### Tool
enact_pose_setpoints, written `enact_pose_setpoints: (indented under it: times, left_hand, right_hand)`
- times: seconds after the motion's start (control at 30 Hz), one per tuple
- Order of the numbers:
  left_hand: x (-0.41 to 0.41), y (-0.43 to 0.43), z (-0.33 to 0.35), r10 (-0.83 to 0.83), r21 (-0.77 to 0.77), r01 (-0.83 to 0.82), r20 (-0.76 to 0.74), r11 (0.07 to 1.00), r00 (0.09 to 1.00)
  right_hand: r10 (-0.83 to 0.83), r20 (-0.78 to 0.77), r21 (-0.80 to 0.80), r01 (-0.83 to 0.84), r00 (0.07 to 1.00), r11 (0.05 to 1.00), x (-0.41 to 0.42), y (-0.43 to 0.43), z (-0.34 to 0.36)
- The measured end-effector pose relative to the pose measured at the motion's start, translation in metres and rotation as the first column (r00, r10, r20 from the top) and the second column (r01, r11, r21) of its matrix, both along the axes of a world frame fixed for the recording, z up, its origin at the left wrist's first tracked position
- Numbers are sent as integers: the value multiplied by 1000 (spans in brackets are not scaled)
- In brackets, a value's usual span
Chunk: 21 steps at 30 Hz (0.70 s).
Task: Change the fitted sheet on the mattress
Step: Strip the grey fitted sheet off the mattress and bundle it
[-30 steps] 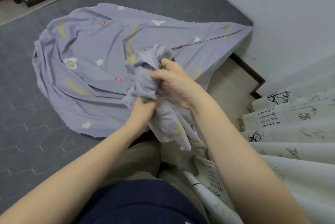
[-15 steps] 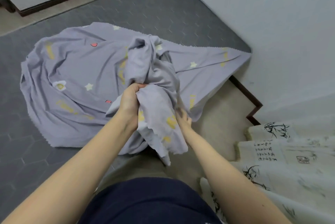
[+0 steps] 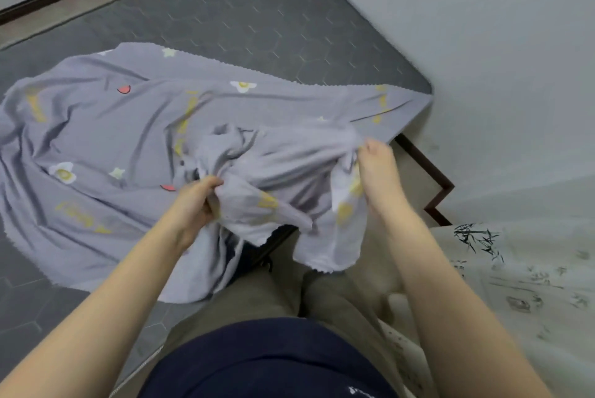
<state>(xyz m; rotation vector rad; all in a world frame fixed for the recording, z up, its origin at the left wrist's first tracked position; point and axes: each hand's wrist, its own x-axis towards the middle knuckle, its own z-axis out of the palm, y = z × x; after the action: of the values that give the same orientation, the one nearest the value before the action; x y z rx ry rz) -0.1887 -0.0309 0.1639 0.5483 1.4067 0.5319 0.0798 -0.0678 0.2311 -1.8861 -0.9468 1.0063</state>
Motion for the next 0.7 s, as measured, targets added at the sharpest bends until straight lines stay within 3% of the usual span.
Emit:
enact_pose_setpoints:
  times: [0.1, 0.17, 0.23, 0.3, 0.33, 0.37, 0.43, 0.5, 0.53, 0.6, 0.67, 0.7]
  left_hand:
    - [55, -4, 4, -197, 150, 182, 90, 972, 976]
    - [101, -4, 14, -368, 244, 369, -52, 897, 928]
    - [146, -2, 18, -375, 261, 421, -210, 869, 903]
    - [183, 5, 29, -161, 151, 205, -262, 967, 952]
    - [195, 11, 32, -48, 141, 94, -296, 986, 954]
    - [203, 16, 32, 44, 167, 11, -320, 986, 946]
    - [212, 22, 44, 224, 198, -180, -227, 963, 948]
    - [214, 19, 54, 312, 128, -304, -52, 944, 949]
    - [212, 15, 57, 323, 107, -324, 27, 940, 946]
    - [211, 4, 65, 350, 86, -370, 189, 925, 918]
    - [211, -3, 74, 382, 65, -427, 339, 902, 859]
    - [213, -4, 80, 389, 48, -440, 391, 896, 834]
  right_hand:
    - [112, -144, 226, -77, 983, 971, 2, 59, 57]
    - [260, -232, 233, -206, 937, 950, -7, 83, 69]
    - [531, -281, 177, -501, 799, 847, -9, 84, 65]
    - [747, -233, 150, -736, 623, 661, 7, 77, 49]
    - [777, -205, 159, -763, 595, 626, 22, 73, 42]
    - [756, -167, 193, -731, 633, 654, 41, 70, 33]
    - [591, -77, 221, -565, 803, 795, 88, 69, 6]
    - [396, 105, 35, -402, 912, 915, 136, 63, -33]
    - [400, 166, -152, -377, 901, 914, 157, 56, -52]
    - [547, 84, -554, -417, 833, 720, 186, 43, -93]
    - [690, 51, -739, -438, 722, 512, 195, 36, -123]
    - [728, 55, -765, -440, 683, 470, 194, 36, -134]
